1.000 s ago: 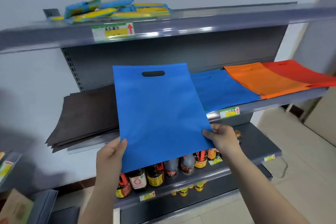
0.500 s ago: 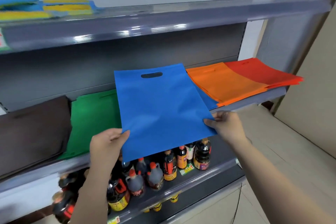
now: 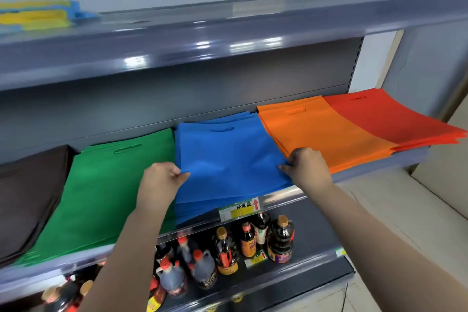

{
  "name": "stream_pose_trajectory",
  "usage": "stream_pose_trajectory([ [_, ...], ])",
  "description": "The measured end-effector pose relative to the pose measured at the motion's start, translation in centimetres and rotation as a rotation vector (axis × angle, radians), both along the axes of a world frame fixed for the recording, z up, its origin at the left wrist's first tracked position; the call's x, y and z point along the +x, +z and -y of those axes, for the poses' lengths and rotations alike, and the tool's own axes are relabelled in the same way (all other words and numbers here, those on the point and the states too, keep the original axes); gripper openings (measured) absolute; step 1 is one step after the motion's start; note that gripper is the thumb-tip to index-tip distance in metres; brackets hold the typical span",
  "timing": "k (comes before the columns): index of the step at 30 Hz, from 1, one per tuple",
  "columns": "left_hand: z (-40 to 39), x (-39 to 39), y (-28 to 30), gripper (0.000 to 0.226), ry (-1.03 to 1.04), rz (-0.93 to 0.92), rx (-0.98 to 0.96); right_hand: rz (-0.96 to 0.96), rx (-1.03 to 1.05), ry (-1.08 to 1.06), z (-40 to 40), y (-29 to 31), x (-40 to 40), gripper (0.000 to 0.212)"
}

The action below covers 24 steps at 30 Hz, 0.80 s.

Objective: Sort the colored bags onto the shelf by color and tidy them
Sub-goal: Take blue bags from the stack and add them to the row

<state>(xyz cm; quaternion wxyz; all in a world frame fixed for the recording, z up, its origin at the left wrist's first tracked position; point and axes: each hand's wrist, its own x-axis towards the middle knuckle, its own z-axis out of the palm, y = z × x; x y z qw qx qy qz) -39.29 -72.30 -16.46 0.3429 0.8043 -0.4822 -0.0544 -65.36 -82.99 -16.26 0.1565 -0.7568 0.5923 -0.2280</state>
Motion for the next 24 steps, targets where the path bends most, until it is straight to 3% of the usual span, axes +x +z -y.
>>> stream_pose_trajectory([
  [4,1.3,-0.5,-0.1,0.034,0.043,0.141,0.275,-0.182,0.104,0.058,2.4,-0.3,-0.5,0.041],
  [8,1.2,-1.9,1.1,0.041,0.142,0.26,0.348,-0.31,-0.023,0.154,4.2,1.0,-0.5,0.044],
  [15,-2.9,-2.4,3.3,0.042,0.371,0.418,0.347,-0.276,-0.29,0.637,4.2,5.1,5.9,0.036],
  [24,-18.8,0.6,6.8,0.036,0.802,0.541,0.439,-0.195,-0.5,1.228,-7.6,8.9,19.5,0.038],
])
